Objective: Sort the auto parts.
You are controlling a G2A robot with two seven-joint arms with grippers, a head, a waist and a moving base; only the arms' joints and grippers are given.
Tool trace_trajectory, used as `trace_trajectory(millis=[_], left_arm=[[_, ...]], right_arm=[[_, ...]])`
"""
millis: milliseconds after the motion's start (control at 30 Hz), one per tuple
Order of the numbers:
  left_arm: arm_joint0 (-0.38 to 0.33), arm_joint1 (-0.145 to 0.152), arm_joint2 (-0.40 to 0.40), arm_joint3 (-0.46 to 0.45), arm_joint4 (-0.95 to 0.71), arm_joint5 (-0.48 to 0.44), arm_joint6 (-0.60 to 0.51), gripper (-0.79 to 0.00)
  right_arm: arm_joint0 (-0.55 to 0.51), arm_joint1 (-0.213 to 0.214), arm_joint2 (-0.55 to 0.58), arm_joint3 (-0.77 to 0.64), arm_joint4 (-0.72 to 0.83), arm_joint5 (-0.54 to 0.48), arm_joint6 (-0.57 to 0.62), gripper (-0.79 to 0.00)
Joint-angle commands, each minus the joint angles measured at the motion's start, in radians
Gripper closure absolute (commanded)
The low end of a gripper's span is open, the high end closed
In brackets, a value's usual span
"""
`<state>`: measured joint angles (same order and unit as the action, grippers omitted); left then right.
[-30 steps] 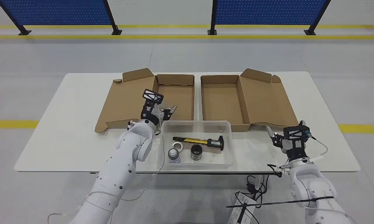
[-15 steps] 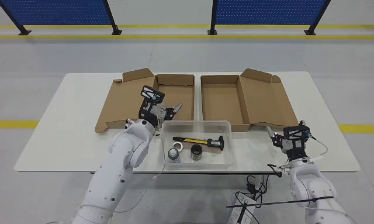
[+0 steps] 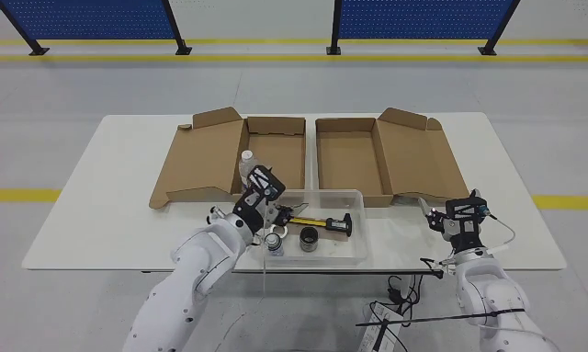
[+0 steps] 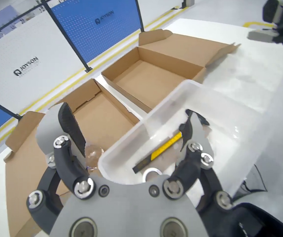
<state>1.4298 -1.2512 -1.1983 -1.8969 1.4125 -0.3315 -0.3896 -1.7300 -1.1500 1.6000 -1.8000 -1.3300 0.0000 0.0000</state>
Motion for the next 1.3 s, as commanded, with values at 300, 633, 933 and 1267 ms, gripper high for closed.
trace_trajectory(millis=[300,633,933,1267], left_arm=[[0.017,-0.001,0.075,0.046,0.047,-0.006,-0.065,-0.785],[-0.011,-0.006,0.098,0.073,0.049,0.02,-0.074,-0.785],[-0.011,-0.006,0.098,0.073,0.049,0.02,-0.074,-0.785],[-0.008,-0.009,0.106,0.065,0.032,0.031,-0.046,-0.785]], right_arm=[[0.0,0.0,0.0,0.0,0.0,0.0,0.0,-0.785],[0.0,0.0,0.0,0.0,0.0,0.0,0.0,-0.785],[0.0,0.0,0.0,0.0,0.0,0.0,0.0,-0.785],[0.0,0.0,0.0,0.0,0.0,0.0,0.0,-0.785]])
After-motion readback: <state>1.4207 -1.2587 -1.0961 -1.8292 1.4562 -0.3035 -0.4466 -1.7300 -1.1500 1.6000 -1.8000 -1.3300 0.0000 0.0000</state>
